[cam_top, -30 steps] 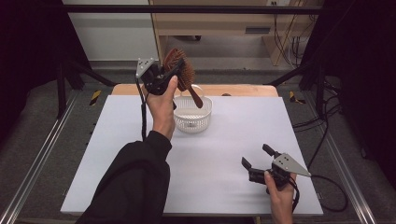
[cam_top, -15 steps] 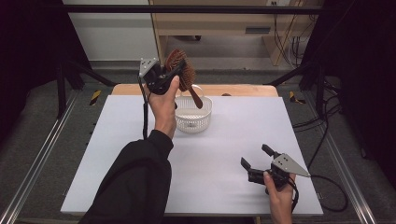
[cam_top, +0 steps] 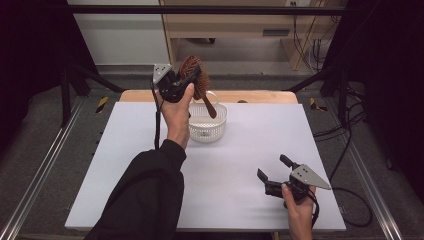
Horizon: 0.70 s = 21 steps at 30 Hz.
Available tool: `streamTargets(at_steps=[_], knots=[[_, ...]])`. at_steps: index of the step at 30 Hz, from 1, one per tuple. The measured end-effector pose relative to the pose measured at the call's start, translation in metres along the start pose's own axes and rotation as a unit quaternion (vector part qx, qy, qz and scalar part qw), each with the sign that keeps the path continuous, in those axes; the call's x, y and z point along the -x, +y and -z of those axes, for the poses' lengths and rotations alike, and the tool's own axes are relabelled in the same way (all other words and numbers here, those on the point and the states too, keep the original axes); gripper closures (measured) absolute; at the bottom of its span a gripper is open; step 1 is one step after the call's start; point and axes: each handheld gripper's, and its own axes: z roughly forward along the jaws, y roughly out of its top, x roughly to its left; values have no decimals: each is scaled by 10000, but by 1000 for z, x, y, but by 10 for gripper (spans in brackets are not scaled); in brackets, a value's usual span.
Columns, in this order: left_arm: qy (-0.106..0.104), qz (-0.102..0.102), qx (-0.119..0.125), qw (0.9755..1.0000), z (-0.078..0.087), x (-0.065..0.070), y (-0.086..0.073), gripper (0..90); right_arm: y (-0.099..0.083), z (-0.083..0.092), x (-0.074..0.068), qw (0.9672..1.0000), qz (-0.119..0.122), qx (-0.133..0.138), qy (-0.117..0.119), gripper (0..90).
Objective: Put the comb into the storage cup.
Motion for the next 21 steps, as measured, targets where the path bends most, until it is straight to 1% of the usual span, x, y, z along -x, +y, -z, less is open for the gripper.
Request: streamTargets(at_steps=[2, 5, 10, 19, 21], knots=[[-19, -35, -48, 10000, -2, -1, -1, 506, 0, 0, 0, 10000, -11, 5, 2, 38], [10, -52, -57, 10000, -3, -2, -3, 506, 0, 0, 0, 10000, -4, 0, 1, 38], [60, -11, -16, 10000, -2, -4, -4, 506, 0, 0, 1, 10000, 6, 10, 6, 37], [59, 23, -79, 9999, -4, -6, -11, 506, 0, -1, 0, 10000, -1, -2, -3, 37], [41, -6, -108, 9999, -5, -6, -11, 506, 0, -1, 0, 10000, -1, 0, 1, 37]])
